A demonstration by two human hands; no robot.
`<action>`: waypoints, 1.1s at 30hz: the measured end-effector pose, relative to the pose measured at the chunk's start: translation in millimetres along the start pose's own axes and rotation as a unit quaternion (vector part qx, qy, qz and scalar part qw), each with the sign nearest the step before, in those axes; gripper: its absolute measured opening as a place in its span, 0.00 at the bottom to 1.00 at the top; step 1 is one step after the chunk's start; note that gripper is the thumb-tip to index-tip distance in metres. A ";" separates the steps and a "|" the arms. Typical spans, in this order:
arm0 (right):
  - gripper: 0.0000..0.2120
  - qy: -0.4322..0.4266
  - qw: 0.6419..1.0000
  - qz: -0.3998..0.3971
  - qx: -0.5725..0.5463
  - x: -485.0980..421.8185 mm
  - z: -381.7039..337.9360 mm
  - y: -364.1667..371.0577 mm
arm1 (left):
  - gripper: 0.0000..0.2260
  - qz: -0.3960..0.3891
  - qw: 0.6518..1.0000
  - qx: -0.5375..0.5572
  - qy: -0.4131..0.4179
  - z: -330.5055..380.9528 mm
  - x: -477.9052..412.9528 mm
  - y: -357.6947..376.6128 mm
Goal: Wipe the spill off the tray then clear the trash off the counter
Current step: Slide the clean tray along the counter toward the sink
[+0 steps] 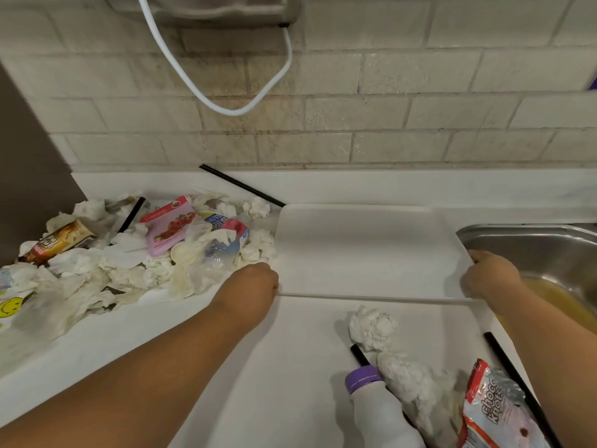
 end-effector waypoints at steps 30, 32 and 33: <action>0.15 -0.112 0.993 0.026 -0.038 45.3 -24.2 -23.6 | 0.12 0.044 0.989 0.141 0.001 -6.4 34.1 -6.9; 0.12 -0.143 0.987 0.016 -0.079 65.6 -32.5 -30.9 | 0.11 0.053 0.984 0.169 0.007 -4.1 42.9 -5.7; 0.11 -0.155 0.983 0.008 -0.100 76.9 -36.3 -33.7 | 0.10 0.057 0.981 0.185 0.009 -2.9 47.9 -5.7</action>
Point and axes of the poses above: each hand's wrist, its own x-axis away from the middle knuckle, its own y-axis out of the palm, z = x × y, the point moved 10 cm from there along -x, towards the middle knuckle, and after that the axes turned 11 degrees about y, right-handed, at the moved point
